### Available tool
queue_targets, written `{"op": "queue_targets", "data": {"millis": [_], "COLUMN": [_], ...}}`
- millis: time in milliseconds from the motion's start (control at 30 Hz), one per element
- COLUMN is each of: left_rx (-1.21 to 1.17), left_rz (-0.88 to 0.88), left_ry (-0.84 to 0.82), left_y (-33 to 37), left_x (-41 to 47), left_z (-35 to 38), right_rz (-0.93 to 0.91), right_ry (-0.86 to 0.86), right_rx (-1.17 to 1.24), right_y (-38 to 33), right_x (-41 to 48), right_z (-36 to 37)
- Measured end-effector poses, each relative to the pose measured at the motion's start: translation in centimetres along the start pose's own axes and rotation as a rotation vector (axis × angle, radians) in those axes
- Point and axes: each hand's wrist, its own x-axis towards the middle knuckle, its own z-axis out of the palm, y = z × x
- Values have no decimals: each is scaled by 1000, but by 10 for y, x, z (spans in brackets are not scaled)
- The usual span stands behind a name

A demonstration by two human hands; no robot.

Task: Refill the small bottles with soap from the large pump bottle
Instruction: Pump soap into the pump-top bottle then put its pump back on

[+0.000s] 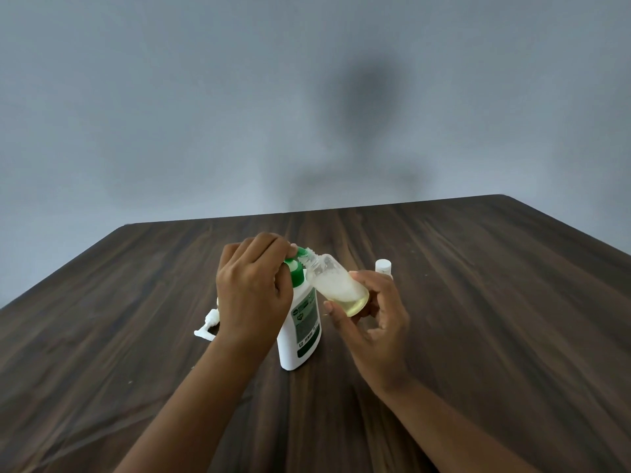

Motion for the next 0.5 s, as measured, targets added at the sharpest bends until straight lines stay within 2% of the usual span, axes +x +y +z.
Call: {"op": "queue_targets", "data": {"millis": [200,500], "left_rx": [38,-12], "left_rz": [83,20], "left_ry": [-61,-25], "left_y": [-4,-4], "left_x": [22,7], "left_z": [-7,1], "right_rz": [-5,3], "right_ry": [7,3], "right_rx": [16,0], "right_y": [0,2], "right_x": [1,-1], "right_z": [0,1]}}
